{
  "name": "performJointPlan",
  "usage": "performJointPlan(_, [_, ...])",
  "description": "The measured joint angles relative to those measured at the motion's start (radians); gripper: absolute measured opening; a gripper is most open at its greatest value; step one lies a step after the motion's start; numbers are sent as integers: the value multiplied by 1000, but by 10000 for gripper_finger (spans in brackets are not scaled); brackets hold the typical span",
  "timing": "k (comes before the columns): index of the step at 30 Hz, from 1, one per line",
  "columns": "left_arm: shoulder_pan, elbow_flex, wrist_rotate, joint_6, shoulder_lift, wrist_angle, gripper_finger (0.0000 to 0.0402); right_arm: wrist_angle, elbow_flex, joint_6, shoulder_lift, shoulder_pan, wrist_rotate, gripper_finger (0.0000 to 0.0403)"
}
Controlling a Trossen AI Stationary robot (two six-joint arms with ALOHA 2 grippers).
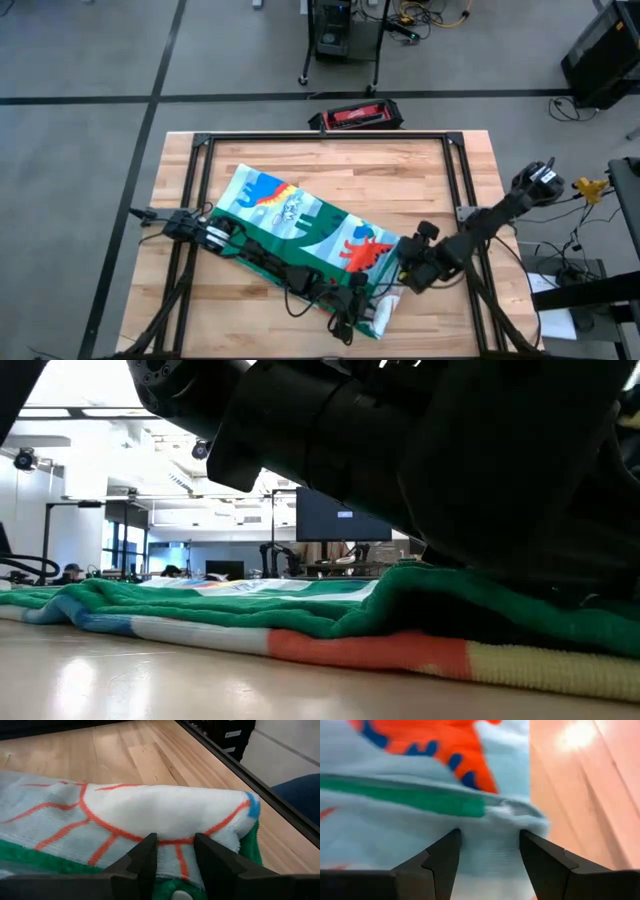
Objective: Roll towel
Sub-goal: Roll the green towel
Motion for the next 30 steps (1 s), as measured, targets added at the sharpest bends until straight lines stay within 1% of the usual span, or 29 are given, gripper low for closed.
performJointPlan(6, [-1,0,-1,-1,0,6,119,167,-48,-154,0,-143,-125,190])
performJointPlan(9, [-1,-1,-3,-1,3,32,119,193,-74,-179,-2,-189,-158,190])
performJointPlan(12, [0,-2,-22,4,4,52,119,202,-101,-194,-5,-213,-165,190])
performJointPlan(15, [-2,-2,-87,47,4,43,119,197,-120,-191,-6,-214,-175,190])
performJointPlan(18, [-4,1,-123,67,23,66,119,184,-124,-157,-6,-194,-184,190])
performJointPlan(23, [-2,2,-115,50,74,182,119,152,-127,-98,-12,-137,-178,190])
performJointPlan(27, [-2,15,-109,32,74,184,119,108,-130,-26,-34,-83,-183,190])
performJointPlan(30, [-3,30,-97,18,53,148,119,78,-132,30,-64,-34,-185,190])
